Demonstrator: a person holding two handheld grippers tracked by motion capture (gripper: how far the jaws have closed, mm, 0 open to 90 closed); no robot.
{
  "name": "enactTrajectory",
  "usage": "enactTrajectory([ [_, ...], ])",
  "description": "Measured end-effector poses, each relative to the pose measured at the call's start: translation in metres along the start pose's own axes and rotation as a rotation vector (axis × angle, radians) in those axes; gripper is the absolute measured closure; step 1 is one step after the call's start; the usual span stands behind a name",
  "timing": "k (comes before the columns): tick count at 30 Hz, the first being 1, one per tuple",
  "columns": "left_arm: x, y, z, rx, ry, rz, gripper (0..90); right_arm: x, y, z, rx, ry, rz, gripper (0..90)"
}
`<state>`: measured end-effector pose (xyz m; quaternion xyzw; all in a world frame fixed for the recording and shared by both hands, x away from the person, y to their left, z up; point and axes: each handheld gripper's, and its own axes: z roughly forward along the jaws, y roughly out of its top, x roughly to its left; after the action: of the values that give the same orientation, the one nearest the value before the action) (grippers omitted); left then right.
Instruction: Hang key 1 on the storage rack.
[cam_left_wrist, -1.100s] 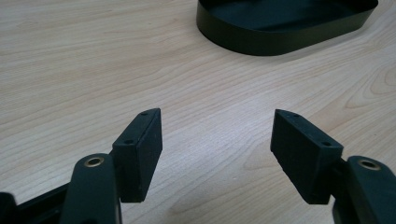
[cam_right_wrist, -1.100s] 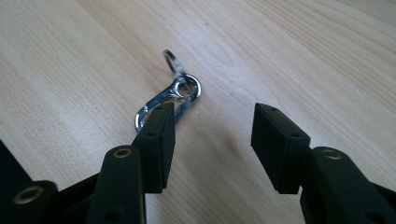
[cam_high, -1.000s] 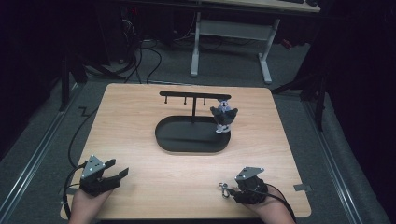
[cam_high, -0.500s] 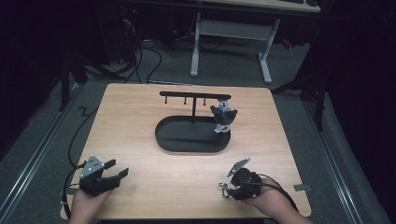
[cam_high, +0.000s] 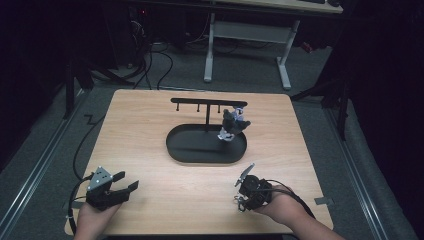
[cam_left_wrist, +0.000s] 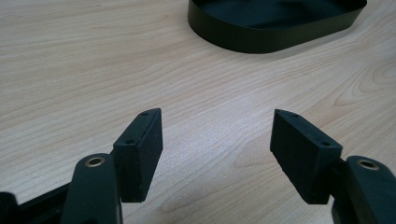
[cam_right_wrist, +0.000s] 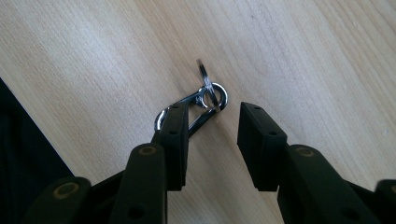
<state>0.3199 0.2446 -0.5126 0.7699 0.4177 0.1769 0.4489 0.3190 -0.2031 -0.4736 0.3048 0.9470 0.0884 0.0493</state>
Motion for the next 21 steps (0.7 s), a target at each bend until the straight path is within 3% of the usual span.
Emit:
enactTrajectory([
  [5, 0.001, 0.0, 0.0, -0.004, -0.002, -0.006, 35.0, 0.0, 0.004, 0.002, 0.008, -0.002, -0.012, 74.5],
  [21, 0.001, 0.0, -0.001, -0.006, -0.005, -0.012, 35.5, 0.004, 0.014, 0.007, 0.049, -0.012, -0.074, 88.5],
])
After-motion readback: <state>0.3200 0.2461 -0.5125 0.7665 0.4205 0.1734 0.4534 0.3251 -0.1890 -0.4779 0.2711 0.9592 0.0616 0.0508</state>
